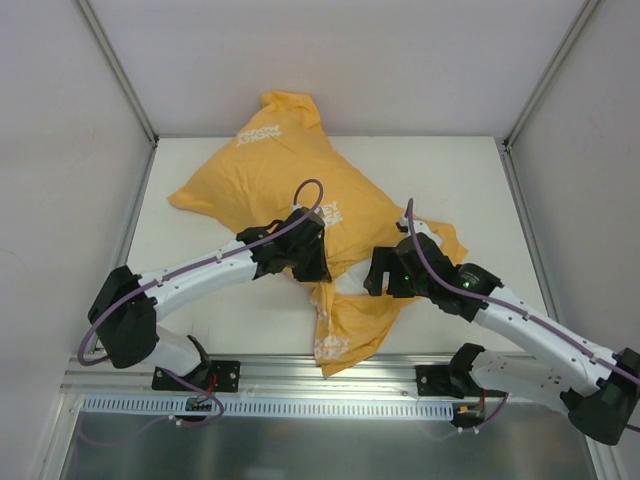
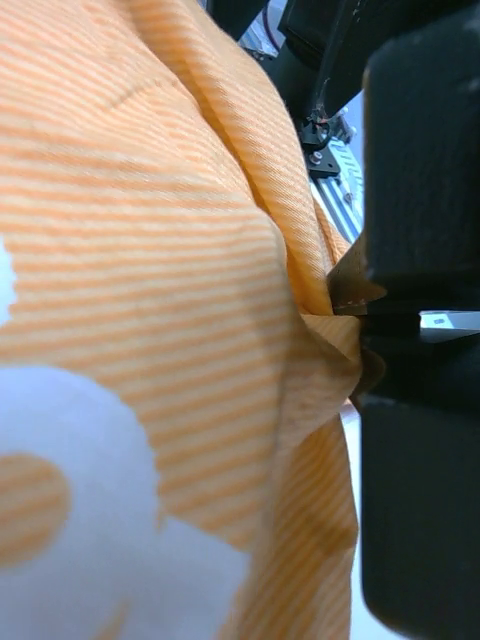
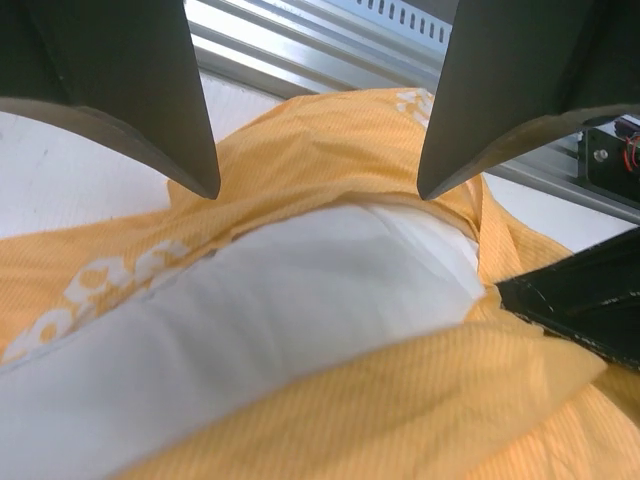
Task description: Remove the pillowcase from the pillow
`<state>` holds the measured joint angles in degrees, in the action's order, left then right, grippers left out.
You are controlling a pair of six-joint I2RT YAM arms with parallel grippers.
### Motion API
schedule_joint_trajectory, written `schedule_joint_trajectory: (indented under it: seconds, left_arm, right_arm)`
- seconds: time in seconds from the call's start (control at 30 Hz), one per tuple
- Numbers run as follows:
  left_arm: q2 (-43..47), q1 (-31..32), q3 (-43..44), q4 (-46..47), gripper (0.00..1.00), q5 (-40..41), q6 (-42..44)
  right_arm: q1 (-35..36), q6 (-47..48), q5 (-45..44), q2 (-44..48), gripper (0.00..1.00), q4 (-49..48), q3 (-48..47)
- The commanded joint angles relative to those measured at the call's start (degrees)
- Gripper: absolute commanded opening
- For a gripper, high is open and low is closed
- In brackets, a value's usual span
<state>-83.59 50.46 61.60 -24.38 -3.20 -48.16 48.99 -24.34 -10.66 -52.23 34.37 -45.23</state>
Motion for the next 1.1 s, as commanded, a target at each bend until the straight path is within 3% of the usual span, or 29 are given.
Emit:
schedule_joint_trajectory:
  seconds: [0.0, 0.37, 0.6, 0.93, 0.97, 1.07]
  left_arm:
    - [5.4, -2.8, -1.6, 0.5, 0.00, 1.1, 1.1]
    - [4.8, -4.8, -1.0, 0.6, 0.00, -2.0, 2.2]
    - [3.2, -4.8, 0.1, 0.6, 0.00, -2.9, 3.0]
    - [3.1, -4.8, 1.2, 0.6, 0.00, -3.7, 3.2]
    - [3.3, -4.8, 1.1, 0.6, 0.00, -3.7, 3.1]
    - [3.5, -4.8, 0.7, 0.6, 0.00, -4.1, 3.2]
  right_arm:
    - [0.3, 2.4, -1.2, -4.7, 0.85, -0.5, -6.0]
    - [2.2, 0.3, 4.8, -22.5, 0.91, -12.0, -9.8]
    - [4.9, -0.9, 2.3, -19.9, 1.00, -15.2, -9.1]
    - [6.0, -0.9, -2.2, -24.7, 0.99, -16.3, -10.5]
    - [6.1, -0.9, -3.3, -25.6, 0.96, -16.3, -10.5]
    - [5.8, -0.4, -5.0, -26.4, 0.61, -16.0, -11.2]
